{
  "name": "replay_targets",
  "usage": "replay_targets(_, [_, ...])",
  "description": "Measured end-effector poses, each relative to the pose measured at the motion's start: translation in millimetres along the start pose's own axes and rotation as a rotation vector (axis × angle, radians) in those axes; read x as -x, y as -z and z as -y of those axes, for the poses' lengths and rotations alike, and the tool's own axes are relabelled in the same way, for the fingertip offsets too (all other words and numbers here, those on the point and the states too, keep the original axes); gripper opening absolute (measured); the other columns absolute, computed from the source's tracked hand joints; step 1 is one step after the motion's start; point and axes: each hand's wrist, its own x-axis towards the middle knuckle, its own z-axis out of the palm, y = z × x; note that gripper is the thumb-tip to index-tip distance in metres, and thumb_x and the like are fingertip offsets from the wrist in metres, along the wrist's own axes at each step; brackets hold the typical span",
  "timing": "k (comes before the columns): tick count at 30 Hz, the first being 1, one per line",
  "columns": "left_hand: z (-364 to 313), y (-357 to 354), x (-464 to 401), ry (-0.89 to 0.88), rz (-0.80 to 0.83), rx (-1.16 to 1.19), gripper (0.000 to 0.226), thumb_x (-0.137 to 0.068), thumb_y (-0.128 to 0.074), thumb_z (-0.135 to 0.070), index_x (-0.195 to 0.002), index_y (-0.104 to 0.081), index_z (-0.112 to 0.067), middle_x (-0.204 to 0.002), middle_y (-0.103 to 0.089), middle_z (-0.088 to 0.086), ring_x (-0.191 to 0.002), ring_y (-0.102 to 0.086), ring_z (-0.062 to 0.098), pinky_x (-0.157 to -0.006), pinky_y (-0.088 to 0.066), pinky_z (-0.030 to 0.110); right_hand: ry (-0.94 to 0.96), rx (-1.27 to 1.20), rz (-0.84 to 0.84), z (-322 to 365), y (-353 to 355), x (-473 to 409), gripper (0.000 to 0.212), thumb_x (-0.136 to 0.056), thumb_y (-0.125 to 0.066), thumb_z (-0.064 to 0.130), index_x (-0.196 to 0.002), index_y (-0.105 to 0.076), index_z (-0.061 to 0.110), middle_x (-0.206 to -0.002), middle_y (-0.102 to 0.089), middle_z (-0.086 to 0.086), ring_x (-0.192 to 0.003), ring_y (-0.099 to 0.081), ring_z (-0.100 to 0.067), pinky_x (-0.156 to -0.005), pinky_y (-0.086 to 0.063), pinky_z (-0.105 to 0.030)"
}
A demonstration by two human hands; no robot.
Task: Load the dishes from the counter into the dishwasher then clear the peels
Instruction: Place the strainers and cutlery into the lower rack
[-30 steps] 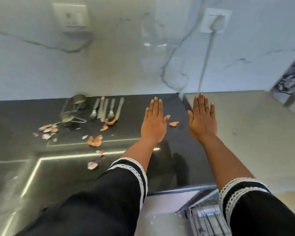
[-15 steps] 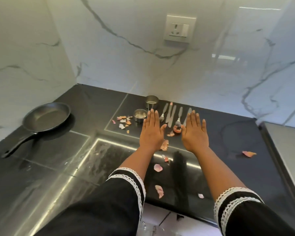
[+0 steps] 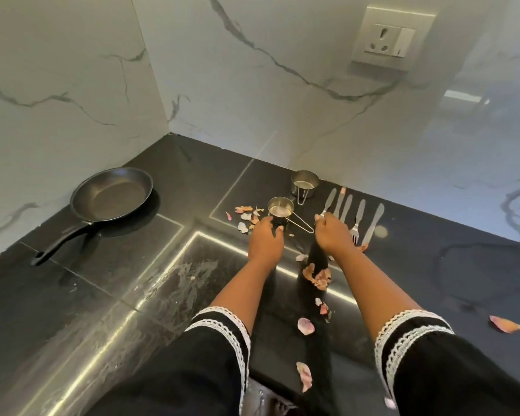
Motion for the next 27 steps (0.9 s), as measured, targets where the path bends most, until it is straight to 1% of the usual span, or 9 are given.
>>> replay_targets(5, [-9.6,-15.2,-23.9,0.213,0.014,0.151,0.036,-0.098,-0.050,-0.021,-0.132,-0.049,-0.009,-0.109,-0.061,0.004,-0.102,-0.057,0.019,-0.085,-0.041,0.028,-0.138,-0.098,0.072,6.8,1.5,-48.9,0.044,-0.103,-0.039,0.034,-0.129,-0.053,0.000,-0.127,-0.057,-0.018,-0.117,-0.054,-0.032,-0.092,-0.042,-0.037])
replay_targets(8, [-12.3,-25.2,-43.9,0.314,-0.007,0.235,0.034,-0.098,-0.050,-0.024,-0.129,-0.052,-0.010,-0.116,-0.062,0.006,-0.107,-0.057,0.024,-0.085,-0.042,0.029,-0.210,-0.199,0.056,5.2,3.2,-75.2,0.043,-0.102,-0.044,0.033,-0.123,-0.057,-0.002,-0.120,-0.061,-0.017,-0.112,-0.057,-0.031,-0.092,-0.045,-0.037])
replay_targets(12, [-8.9,-47.2,-59.2,0.449,0.000,0.381,0.035,-0.096,-0.052,-0.033,-0.124,-0.048,-0.013,-0.111,-0.065,0.012,-0.100,-0.064,0.027,-0.090,-0.054,0.042,-0.363,-0.402,0.176,-1.4,-0.6,-95.1,0.025,-0.099,-0.051,0.024,-0.110,-0.058,0.002,-0.118,-0.065,-0.013,-0.105,-0.063,-0.028,-0.093,-0.052,-0.037])
replay_targets(16, [-12.2,-67.3,-58.5,0.477,-0.052,0.475,0.044,-0.093,-0.058,-0.031,-0.129,-0.039,-0.013,-0.111,-0.064,0.014,-0.089,-0.069,0.025,-0.074,-0.060,0.038,-0.384,-0.489,0.289,2.5,-4.1,-89.1,0.029,-0.100,-0.051,0.016,-0.121,-0.056,-0.003,-0.122,-0.064,-0.015,-0.111,-0.063,-0.026,-0.087,-0.050,-0.032])
replay_targets(18, [-13.4,-74.8,-54.7,0.477,-0.071,0.511,0.053,-0.093,-0.060,-0.025,-0.137,-0.032,-0.014,-0.117,-0.062,0.015,-0.091,-0.069,0.024,-0.068,-0.061,0.032,-0.347,-0.495,0.259,2.4,-7.6,-85.8,0.020,-0.097,-0.057,0.015,-0.109,-0.062,0.001,-0.112,-0.068,-0.013,-0.096,-0.066,-0.020,-0.080,-0.052,-0.030])
replay_targets(20, [-13.2,-78.9,-52.4,0.462,-0.071,0.501,0.060,-0.093,-0.060,-0.018,-0.144,-0.027,-0.016,-0.122,-0.060,0.014,-0.097,-0.068,0.024,-0.073,-0.061,0.034,-0.320,-0.497,0.225,-0.2,-12.8,-83.3,0.010,-0.092,-0.062,0.011,-0.094,-0.066,0.003,-0.095,-0.071,-0.011,-0.082,-0.068,-0.018,-0.076,-0.056,-0.032])
replay_targets(21, [-12.9,-80.6,-51.8,0.454,-0.071,0.497,0.062,-0.092,-0.059,-0.015,-0.145,-0.026,-0.018,-0.124,-0.059,0.013,-0.100,-0.067,0.024,-0.077,-0.060,0.037,-0.307,-0.486,0.214,-2.1,-15.1,-82.6,0.008,-0.089,-0.064,0.010,-0.090,-0.068,0.003,-0.090,-0.072,-0.011,-0.082,-0.069,-0.020,-0.080,-0.057,-0.036])
replay_targets(25, [-14.1,-78.8,-50.0,0.416,-0.091,0.457,0.055,-0.092,-0.058,-0.011,-0.141,-0.035,-0.020,-0.117,-0.062,0.010,-0.096,-0.067,0.021,-0.080,-0.059,0.041,-0.259,-0.487,0.206,-1.9,-16.0,-76.8,0.010,-0.086,-0.066,0.001,-0.092,-0.072,0.008,-0.092,-0.071,-0.010,-0.087,-0.069,-0.021,-0.086,-0.057,-0.038])
replay_targets(27, [-13.2,-74.4,-47.0,0.400,-0.090,0.424,0.055,-0.092,-0.059,-0.013,-0.141,-0.035,-0.019,-0.114,-0.063,0.011,-0.095,-0.067,0.021,-0.080,-0.059,0.042,-0.251,-0.482,0.214,1.2,-15.8,-71.7,0.013,-0.087,-0.065,0.000,-0.084,-0.071,0.011,-0.091,-0.071,-0.009,-0.088,-0.069,-0.020,-0.086,-0.057,-0.039])
